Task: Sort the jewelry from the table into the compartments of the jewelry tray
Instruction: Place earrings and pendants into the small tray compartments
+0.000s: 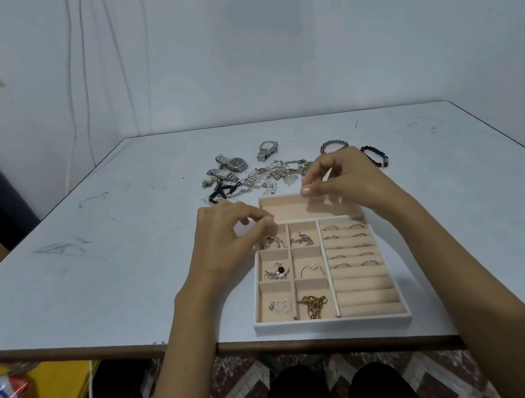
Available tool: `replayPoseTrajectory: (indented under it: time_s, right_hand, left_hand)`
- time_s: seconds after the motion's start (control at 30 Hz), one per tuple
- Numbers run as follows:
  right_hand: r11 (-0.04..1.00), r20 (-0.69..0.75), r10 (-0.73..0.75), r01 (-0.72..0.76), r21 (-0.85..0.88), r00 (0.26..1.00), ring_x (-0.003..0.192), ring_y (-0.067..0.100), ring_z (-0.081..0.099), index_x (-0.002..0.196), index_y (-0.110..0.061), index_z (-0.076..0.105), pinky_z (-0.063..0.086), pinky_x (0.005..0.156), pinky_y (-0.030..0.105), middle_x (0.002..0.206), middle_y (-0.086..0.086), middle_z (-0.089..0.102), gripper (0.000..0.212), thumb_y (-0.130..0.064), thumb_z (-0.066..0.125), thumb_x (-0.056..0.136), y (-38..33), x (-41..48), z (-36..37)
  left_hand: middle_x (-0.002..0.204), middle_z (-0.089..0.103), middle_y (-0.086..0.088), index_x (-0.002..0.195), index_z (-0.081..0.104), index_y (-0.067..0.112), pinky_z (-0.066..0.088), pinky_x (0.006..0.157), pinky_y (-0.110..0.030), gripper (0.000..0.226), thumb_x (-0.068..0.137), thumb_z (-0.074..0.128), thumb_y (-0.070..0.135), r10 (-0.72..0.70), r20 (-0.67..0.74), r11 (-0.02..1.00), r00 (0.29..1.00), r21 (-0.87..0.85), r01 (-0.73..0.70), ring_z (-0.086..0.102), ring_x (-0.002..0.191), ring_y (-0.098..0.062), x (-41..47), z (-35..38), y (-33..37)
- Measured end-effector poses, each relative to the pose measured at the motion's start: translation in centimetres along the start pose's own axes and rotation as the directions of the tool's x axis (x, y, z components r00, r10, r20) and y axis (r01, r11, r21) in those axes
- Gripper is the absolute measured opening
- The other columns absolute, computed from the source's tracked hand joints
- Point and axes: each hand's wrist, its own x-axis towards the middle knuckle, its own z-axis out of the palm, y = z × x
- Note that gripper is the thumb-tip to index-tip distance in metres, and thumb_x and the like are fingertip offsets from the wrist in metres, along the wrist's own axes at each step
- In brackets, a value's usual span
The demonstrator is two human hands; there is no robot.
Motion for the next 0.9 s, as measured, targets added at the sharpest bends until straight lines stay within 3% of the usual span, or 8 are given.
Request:
replayPoseTrajectory:
  time_s: [0.1, 0.17, 0.27, 0.37, 0.43, 0.53, 0.77, 0.9]
  right_hand:
    - [0.999, 0.042, 0.001, -0.003, 0.041, 0.999, 0.057, 0.014, 0.05, 0.074, -0.016, 0.074, 0.041, 0.058, 0.025, 0.074, 0.01, 0.067, 0.01, -0.013, 0.083, 0.07, -0.1, -0.2, -0.1]
    - [0.999, 0.085, -0.011, 0.007, 0.044, 0.996, 0.059, 0.013, 0.051, 0.076, -0.012, 0.075, 0.042, 0.057, 0.026, 0.075, 0.011, 0.07, 0.009, -0.013, 0.083, 0.071, -0.3, -0.4, -0.2]
    - [1.0, 0.172, -0.021, 0.017, 0.022, 0.985, 0.052, 0.004, 0.049, 0.08, -0.006, 0.075, 0.04, 0.051, 0.016, 0.066, -0.004, 0.068, 0.009, -0.01, 0.08, 0.074, -0.7, -0.7, -0.3]
    - [0.999, 0.285, -0.024, 0.035, -0.032, 0.958, 0.05, 0.001, 0.048, 0.083, -0.005, 0.075, 0.039, 0.053, 0.016, 0.064, -0.005, 0.067, 0.008, -0.01, 0.078, 0.076, -1.1, -1.0, -0.3]
    - [0.995, 0.354, -0.024, 0.056, -0.08, 0.935, 0.057, 0.009, 0.051, 0.082, -0.008, 0.076, 0.039, 0.058, 0.023, 0.068, 0.002, 0.071, 0.007, -0.013, 0.078, 0.077, -1.2, -1.1, -0.1]
    - [0.988, 0.389, -0.016, 0.074, -0.135, 0.921, 0.062, 0.021, 0.046, 0.079, -0.015, 0.077, 0.035, 0.06, 0.03, 0.073, 0.012, 0.069, 0.004, -0.017, 0.079, 0.076, -1.1, -1.2, 0.2]
    - [0.967, 0.406, -0.012, 0.115, -0.23, 0.914, 0.071, 0.015, 0.049, 0.078, -0.019, 0.079, 0.043, 0.069, 0.034, 0.08, 0.011, 0.061, 0.008, -0.019, 0.082, 0.072, -0.6, -1.0, 1.1]
    - [0.958, 0.4, -0.022, 0.133, -0.252, 0.916, 0.067, 0.011, 0.047, 0.08, -0.017, 0.079, 0.04, 0.065, 0.028, 0.075, 0.006, 0.058, 0.01, -0.018, 0.083, 0.071, -0.6, -1.1, 1.1]
  left_hand:
    - [0.083, 0.066, 0.023, 0.087, 0.073, 0.027, 0.045, 0.085, -0.048, 0.011, 0.086, 0.063, 0.03, -0.043, -0.119, 0.998, 0.992, 0.029, 0.047, 0.058, 0.086, -0.005, 0.1, -0.6, -0.6]
    - [0.095, 0.066, 0.018, 0.096, 0.072, 0.027, 0.045, 0.091, -0.046, 0.022, 0.082, 0.055, 0.031, -0.109, -0.099, 0.986, 0.989, 0.112, 0.12, 0.059, 0.094, -0.009, 0.0, -0.9, -1.1]
    - [0.127, 0.058, 0.007, 0.118, 0.062, 0.025, 0.035, 0.106, -0.046, 0.039, 0.084, 0.047, 0.036, -0.195, 0.075, 0.947, 0.978, 0.276, 0.167, 0.052, 0.119, -0.016, -0.4, -1.0, -2.1]
    - [0.156, 0.024, 0.001, 0.142, 0.039, 0.02, 0.009, 0.119, -0.044, 0.045, 0.101, 0.032, 0.038, -0.278, 0.267, 0.879, 0.923, 0.458, 0.132, 0.018, 0.145, -0.016, -0.8, -0.9, -2.5]
    - [0.161, 0.009, 0.002, 0.15, 0.024, 0.019, 0.001, 0.119, -0.04, 0.052, 0.102, 0.023, 0.041, -0.312, 0.334, 0.855, 0.889, 0.507, 0.109, 0.003, 0.148, -0.012, -1.0, -0.7, -2.4]
    - [0.161, 0.002, 0.002, 0.153, 0.011, 0.019, -0.002, 0.119, -0.036, 0.056, 0.102, 0.017, 0.042, -0.343, 0.379, 0.834, 0.859, 0.545, 0.092, -0.002, 0.148, -0.011, -1.0, -0.7, -2.1]
    - [0.161, 0.002, 0.001, 0.153, 0.012, 0.017, -0.002, 0.119, -0.036, 0.055, 0.103, 0.018, 0.039, -0.344, 0.383, 0.827, 0.857, 0.556, 0.083, -0.002, 0.148, -0.012, -1.0, -0.8, -2.0]
    - [0.161, 0.002, 0.0, 0.153, 0.012, 0.017, -0.002, 0.119, -0.036, 0.055, 0.103, 0.018, 0.039, -0.341, 0.381, 0.83, 0.859, 0.552, 0.085, -0.002, 0.148, -0.012, -1.0, -0.8, -2.0]
